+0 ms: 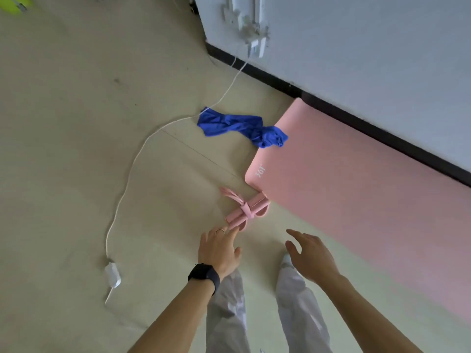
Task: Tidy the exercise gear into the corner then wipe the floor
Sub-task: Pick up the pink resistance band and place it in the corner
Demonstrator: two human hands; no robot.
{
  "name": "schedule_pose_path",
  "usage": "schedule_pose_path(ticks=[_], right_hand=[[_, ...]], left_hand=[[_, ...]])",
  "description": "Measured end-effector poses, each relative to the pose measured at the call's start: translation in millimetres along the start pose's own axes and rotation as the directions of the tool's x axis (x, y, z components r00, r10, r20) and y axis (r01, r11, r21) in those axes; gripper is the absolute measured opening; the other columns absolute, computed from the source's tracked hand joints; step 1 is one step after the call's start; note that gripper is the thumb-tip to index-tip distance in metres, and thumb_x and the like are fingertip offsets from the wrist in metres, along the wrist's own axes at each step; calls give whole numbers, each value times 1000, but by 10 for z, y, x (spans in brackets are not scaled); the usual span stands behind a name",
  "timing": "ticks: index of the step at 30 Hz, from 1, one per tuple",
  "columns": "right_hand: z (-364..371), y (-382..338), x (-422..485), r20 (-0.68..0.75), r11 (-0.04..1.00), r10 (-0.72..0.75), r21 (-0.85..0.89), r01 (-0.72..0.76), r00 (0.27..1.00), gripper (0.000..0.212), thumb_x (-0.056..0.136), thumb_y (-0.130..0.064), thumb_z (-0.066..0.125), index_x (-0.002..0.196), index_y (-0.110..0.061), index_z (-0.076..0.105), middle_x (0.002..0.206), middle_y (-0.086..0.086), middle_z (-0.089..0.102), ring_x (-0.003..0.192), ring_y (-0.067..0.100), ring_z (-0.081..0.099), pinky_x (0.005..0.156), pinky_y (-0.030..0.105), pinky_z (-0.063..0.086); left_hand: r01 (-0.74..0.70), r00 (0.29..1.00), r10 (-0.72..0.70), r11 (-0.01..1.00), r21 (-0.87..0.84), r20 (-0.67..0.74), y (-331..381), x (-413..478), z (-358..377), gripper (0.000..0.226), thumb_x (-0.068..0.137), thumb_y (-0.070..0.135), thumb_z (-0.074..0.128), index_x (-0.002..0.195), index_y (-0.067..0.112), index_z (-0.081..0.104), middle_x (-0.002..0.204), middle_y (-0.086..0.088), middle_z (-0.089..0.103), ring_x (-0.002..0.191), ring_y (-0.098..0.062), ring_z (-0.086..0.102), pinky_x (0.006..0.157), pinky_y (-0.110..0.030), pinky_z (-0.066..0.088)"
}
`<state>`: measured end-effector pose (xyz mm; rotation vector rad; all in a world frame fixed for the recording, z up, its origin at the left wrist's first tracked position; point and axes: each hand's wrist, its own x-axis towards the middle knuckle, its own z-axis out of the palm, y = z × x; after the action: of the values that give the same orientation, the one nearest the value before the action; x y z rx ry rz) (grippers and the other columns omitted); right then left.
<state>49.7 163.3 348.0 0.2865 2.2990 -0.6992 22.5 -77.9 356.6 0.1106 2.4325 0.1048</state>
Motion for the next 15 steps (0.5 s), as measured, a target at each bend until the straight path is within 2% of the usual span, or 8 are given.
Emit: schedule_pose_path(ticks=[4,6,11,13,15], right_hand=[[546,74,615,-2,975,161,155,-159,987,45,102,-43,43,147,-36,44,135,2,61,126,23,53,96,37,47],[869,130,962,23,944,232,234,-231,972,45,101,-42,44,147,-37,43,136,0,60,120,24,57,92,36,48],[1745,393,1857,77,841,355,410,-354,932,48,101,-41,46,148,-34,41,143,-4,55,118,23,59,98,34,47],[2096,534,2257,83,789,397,477,-387,914,49,101,-40,47,149,-31,40,144,-3,55,121,24,57,98,34,45],[2429,673,2623,93,718,447,556,-419,890,52,100,-41,49,149,-29,39,144,-1,55,125,24,55,100,34,43]], left_hand=[[-126,990,119,988,94,74,-221,883,382,58,90,43,55,144,38,35,140,-3,54,130,-24,46,104,-38,36],[-167,984,155,976,137,89,-329,1319,620,65,89,41,58,147,38,30,143,-6,51,132,-26,44,105,-40,36],[-264,964,258,925,273,58,-497,2307,1456,74,86,38,63,149,34,24,148,-6,42,130,-30,41,99,-44,40],[-337,938,344,884,324,36,-520,2664,1839,69,88,36,61,147,32,25,150,-7,38,125,-31,45,95,-45,44],[-377,919,393,858,348,26,-522,2928,2204,62,91,37,57,145,31,27,157,-6,27,113,-30,52,84,-41,47]])
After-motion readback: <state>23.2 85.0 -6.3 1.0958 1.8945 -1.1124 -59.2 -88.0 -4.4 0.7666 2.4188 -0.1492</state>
